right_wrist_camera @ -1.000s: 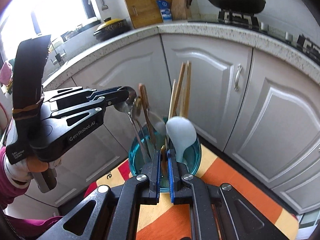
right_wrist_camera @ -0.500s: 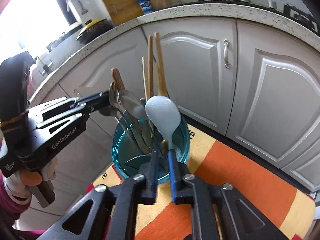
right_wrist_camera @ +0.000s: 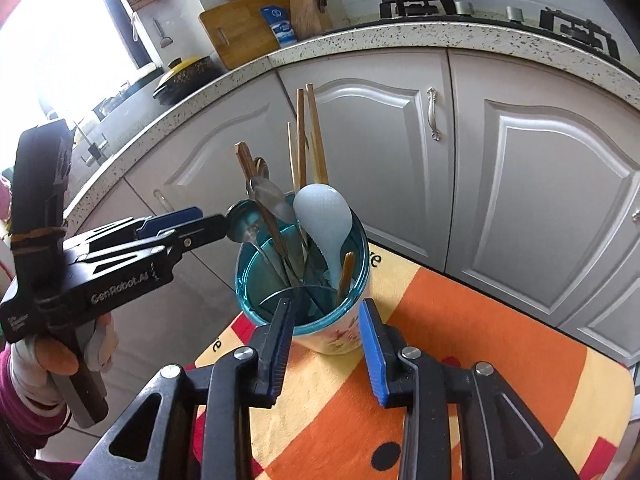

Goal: Organize utensils
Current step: 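Lower the spoon and fork into the floral cup and open both grippers, then withdraw both open grippers from the cup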

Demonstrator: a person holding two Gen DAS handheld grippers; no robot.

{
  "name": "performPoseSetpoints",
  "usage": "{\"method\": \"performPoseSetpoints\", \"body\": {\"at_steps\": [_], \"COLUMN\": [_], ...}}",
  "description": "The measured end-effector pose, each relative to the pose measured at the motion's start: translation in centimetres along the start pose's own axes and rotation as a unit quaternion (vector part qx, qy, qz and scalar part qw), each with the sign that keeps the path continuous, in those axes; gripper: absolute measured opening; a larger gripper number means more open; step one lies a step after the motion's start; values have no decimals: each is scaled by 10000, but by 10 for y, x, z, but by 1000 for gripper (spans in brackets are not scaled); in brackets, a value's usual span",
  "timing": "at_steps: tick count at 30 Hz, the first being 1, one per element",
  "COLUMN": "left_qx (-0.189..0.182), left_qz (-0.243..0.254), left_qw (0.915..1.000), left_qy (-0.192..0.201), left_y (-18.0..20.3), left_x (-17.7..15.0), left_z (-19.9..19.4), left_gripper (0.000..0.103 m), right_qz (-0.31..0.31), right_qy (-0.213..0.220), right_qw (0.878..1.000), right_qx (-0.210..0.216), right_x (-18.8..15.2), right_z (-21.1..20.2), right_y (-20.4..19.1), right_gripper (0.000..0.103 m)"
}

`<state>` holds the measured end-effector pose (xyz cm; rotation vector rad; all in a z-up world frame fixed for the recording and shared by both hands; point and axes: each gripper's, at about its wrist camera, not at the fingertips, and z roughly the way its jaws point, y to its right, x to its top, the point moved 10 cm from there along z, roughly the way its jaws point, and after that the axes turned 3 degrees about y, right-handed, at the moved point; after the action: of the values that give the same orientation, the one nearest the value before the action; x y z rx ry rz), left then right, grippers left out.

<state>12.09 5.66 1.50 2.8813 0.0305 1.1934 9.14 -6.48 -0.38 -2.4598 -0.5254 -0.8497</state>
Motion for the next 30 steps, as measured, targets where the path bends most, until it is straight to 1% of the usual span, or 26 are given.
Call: {"method": "performPoseSetpoints", "body": {"at_steps": [5,7,9,14,25,30], "left_qx": [17,29,36,60,80,72], "left_qz": [-81,-91,-92,-164,-233,-235], "left_qw": [10000,9999,9999,9997,9990,9987], "left_qy": [-13,37,83,159,365,440], "left_y": [5,8,9,9,10,12], "left_x": [-12,-16,-19,-24,-23,-23], "left_z": [-12,-18,-23,-37,-66,-75], "left_gripper": [37,37,37,37,37,37], "right_qz": [28,-10,-36,-40,-122,-152], "right_qy": [107,137,173,214,445,511], "right_qw": [9999,9998,9996,9992,9976,9971], "right_qx": [-67,-141,-223,-329,-521,-548], "right_x": [-5,-5,-6,-11,-11,-10], "right_z": [-7,-9,-11,-16,-38,-46], "right_y": [-10,-13,-15,-20,-25,-29], "right_gripper": [36,37,40,40,42,46]}}
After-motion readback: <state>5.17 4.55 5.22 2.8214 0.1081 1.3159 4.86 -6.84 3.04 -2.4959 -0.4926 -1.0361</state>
